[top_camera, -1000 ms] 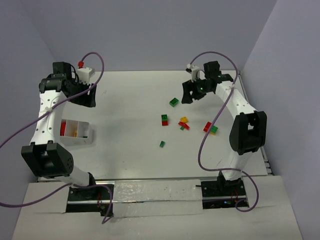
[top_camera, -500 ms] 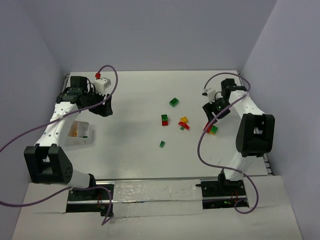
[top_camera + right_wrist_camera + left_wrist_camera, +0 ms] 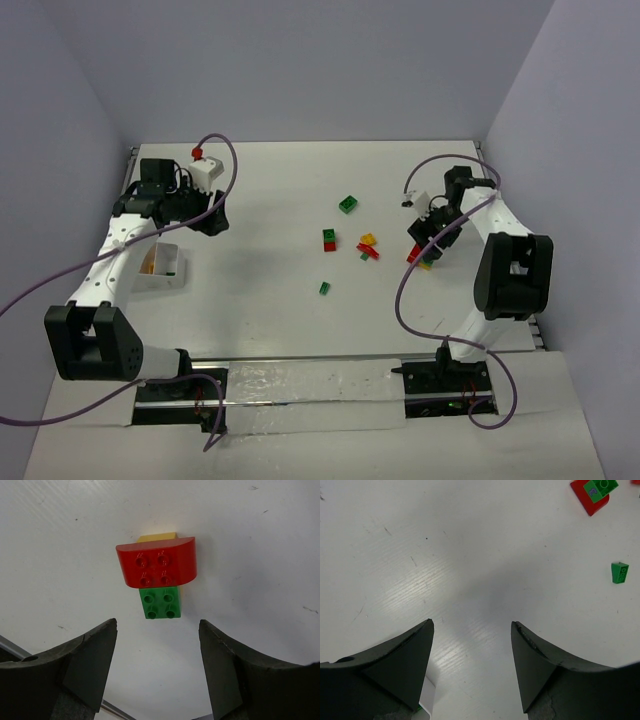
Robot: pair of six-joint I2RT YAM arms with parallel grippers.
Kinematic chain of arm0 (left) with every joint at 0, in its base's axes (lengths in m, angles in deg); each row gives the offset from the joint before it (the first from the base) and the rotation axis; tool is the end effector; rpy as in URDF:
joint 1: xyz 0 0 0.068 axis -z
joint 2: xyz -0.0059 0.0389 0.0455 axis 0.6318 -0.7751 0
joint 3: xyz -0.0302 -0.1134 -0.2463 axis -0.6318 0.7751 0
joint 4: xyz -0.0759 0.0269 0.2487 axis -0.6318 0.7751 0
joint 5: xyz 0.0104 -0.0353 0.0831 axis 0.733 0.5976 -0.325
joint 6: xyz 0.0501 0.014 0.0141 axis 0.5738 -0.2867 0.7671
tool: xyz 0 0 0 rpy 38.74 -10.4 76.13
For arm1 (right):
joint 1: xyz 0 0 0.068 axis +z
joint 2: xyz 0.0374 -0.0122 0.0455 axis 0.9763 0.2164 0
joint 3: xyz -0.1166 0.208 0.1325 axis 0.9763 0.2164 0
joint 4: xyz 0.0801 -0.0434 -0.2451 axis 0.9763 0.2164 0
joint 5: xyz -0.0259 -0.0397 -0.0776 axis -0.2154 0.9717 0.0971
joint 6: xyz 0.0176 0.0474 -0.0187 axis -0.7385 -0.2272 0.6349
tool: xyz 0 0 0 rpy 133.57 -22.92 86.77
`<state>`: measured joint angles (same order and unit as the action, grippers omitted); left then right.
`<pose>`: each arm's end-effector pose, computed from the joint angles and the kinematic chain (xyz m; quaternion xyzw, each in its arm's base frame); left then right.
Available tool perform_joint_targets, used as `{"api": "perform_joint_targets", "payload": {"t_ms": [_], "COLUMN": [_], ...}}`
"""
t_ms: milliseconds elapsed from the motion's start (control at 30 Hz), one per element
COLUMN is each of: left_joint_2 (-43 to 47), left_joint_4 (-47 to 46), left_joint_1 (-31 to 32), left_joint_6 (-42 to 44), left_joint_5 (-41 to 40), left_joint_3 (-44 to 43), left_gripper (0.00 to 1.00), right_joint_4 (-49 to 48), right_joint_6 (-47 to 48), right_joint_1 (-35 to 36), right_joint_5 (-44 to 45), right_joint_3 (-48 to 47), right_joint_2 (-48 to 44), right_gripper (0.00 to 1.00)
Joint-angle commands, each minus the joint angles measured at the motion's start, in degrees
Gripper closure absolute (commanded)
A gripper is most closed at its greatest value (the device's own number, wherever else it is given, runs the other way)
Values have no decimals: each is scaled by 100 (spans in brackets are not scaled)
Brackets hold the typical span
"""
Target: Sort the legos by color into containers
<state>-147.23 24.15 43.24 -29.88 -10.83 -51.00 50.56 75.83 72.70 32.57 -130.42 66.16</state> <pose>0.2858 -0.0354 0.3061 0.2403 0.8866 -0.1634 0.3597 0.3108 -0.0152 0.2164 -0.4107 0.8959 0.1015 0.1356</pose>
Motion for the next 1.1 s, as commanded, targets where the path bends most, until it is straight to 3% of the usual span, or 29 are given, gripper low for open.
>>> {"api": "perform_joint_targets", "payload": {"t_ms": [0, 467, 533, 667, 767, 900, 1067], "left_joint_2": [157, 293, 291, 267, 261, 337, 459], "left_joint_4": [-260, -441, -461, -524, -580, -643, -1243], "left_joint_1": [25, 49, 60, 76, 78, 78, 122], "left_joint_6": [-63, -176, -192, -249, -343, -678, -1918], "left_joint_5": [210, 20, 0, -39, 79, 992, 1989], "left_joint_3": [-6, 207, 205, 218, 222, 128, 214], "left_gripper": [28, 27, 28, 28, 29, 27, 22], "right_joint_4": [73, -858, -944, -1113, -1051, -839, -983], "right_joint_6": [292, 197, 179, 137, 121, -173, -1315], "right_joint_1": [22, 126, 128, 137, 179, 442, 1535], "right_joint_5": [-247, -130, -137, -221, -355, -1101, -2115], "right_joint_3": [14, 559, 587, 614, 541, 300, 42], "right_joint_2": [86, 245, 265, 135, -37, -428, -733], "right_gripper": [27, 31, 39, 74, 90, 100, 100]}}
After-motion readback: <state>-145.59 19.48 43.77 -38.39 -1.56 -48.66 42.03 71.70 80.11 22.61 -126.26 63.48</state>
